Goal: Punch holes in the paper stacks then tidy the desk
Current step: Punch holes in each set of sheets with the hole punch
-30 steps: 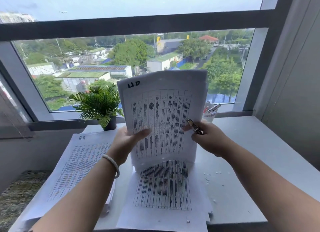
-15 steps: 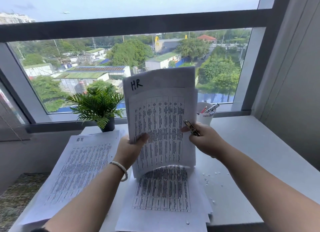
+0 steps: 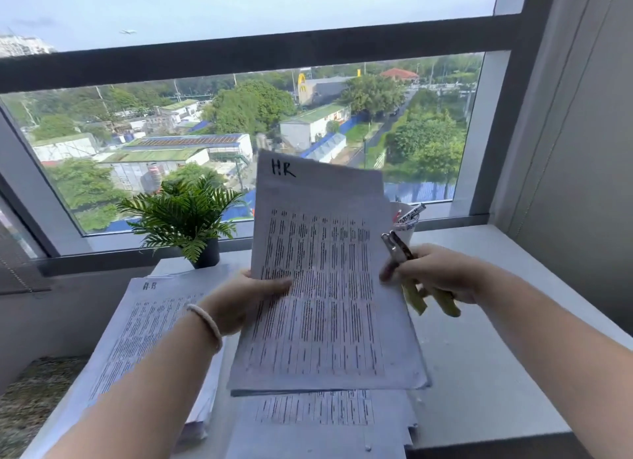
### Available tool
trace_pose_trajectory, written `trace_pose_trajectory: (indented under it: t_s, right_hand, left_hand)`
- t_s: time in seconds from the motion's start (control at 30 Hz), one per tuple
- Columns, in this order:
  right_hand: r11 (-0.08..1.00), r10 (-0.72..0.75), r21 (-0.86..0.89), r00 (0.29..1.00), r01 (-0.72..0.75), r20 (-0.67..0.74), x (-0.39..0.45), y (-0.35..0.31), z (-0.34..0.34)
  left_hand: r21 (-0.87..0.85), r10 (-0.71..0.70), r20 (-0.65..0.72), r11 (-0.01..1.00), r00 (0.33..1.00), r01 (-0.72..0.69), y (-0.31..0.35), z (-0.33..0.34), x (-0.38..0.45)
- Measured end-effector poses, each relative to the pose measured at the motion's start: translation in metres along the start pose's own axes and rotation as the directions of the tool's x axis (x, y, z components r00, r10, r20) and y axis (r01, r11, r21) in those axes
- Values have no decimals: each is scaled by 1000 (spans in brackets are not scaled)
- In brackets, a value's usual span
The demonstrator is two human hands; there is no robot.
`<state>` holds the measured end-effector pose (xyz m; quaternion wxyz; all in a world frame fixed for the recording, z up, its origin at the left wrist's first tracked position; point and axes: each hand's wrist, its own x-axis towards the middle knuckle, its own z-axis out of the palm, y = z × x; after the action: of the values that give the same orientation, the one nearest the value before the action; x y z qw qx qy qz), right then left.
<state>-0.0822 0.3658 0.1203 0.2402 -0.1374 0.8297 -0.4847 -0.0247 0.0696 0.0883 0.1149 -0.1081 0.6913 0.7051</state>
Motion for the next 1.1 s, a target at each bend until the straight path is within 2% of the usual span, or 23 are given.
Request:
trace_pose_trajectory:
  t_s: [0.1,0.17,0.3,0.43,0.57,0.63,0.77,0.83,0.93,1.03,1.1]
  right_hand:
    - [960,176,-224,984,-168,19,5,26,-2]
    - [934,248,-255,968,-250,-42,10,38,-5]
    - [943,314,-70,939,-326,-141,22,49,0]
    - [958,247,-100,952,-268,-183,37,47,21]
    - [950,258,-125,944,-287,-208,52,46,26]
    - [953,287,-40,939,-299,-187,53,50,25]
    - [946,303,148,950,-290,-74,52,58,27]
    - [939,299,195,953,-283,-55,51,59,30]
    - [944,325,89,942,-318,-85,57,62,34]
    - [919,349,-155,931,-363,-110,63,60,33]
    - [916,319,-217,941,-337,-115,66,61,31]
  left_hand:
    - [-39,-166,5,985,986,166,-35,8,1]
    - [-110,-242,50,963,969,246,-58,10,3]
    - [-170,-292,121,935,949,310,-85,15,4]
    - [-151,-275,175,941,945,302,-84,23,4]
    - [-119,-325,188,929,927,350,-80,18,0]
    - [-124,-318,205,930,926,346,-78,15,-5]
    - [-287,-297,90,906,951,310,-76,3,15]
    - [-232,-335,81,909,939,345,-74,2,24]
    - [-89,-303,50,948,952,307,-82,9,35]
    - [-140,-268,86,950,959,278,-85,11,31]
    - [-204,-279,136,931,951,303,-84,7,28]
